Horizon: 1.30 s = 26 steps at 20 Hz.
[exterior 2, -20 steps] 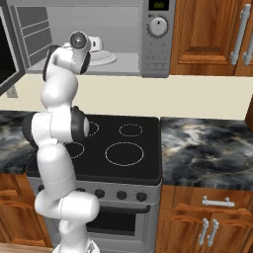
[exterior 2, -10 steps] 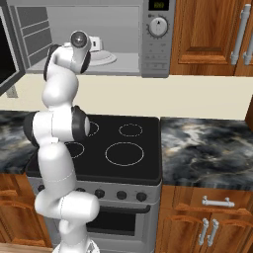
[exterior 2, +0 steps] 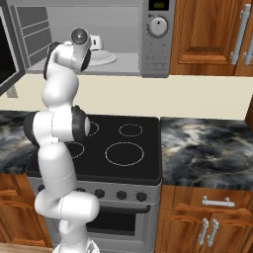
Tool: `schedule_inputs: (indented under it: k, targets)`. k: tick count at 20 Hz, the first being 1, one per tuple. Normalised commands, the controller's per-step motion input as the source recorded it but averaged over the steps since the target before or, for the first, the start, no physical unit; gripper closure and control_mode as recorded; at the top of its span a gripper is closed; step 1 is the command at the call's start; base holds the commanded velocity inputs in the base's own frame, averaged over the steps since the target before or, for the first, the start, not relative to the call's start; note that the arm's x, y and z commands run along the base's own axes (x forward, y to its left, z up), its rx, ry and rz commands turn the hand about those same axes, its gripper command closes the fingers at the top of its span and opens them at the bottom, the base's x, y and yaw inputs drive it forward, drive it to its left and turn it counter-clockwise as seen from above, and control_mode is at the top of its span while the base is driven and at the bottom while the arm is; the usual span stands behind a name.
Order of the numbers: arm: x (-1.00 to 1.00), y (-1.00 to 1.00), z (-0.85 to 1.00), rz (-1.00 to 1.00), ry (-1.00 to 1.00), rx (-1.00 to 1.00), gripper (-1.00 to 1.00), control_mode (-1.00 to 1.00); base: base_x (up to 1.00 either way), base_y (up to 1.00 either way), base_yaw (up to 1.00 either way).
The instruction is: Transport the shrimp from the fridge to the microwave and turn on the microwave.
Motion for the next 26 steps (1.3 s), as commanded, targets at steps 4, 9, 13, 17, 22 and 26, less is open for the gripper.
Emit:
schedule_inputs:
  k: [4, 9, 13, 17, 22, 26]
  targets:
    - [-0.28, -0.02, 0.02, 0.0, 0.0, 0.0, -1.0, -1.0, 0.0, 0.0, 0.0]
    - [-0.45, -0.08, 0.0, 0.0, 0.0, 0.02, -1.0, -1.0, 0.0, 0.0, 0.0]
    - [-0.52, -0.08, 0.0, 0.0, 0.0, 0.01, -1.0, -1.0, 0.0, 0.0, 0.0]
    - [-0.62, -0.1, 0.0, 0.0, 0.0, 0.03, -1.0, -1.0, 0.0, 0.0, 0.0]
    - [-0.62, -0.12, 0.15, 0.0, 0.0, 0.05, -1.0, -1.0, 0.0, 0.0, 0.0]
    - [-0.66, -0.17, 0.28, 0.02, 0.0, 0.01, -1.0, -1.0, 0.0, 0.0, 0.0]
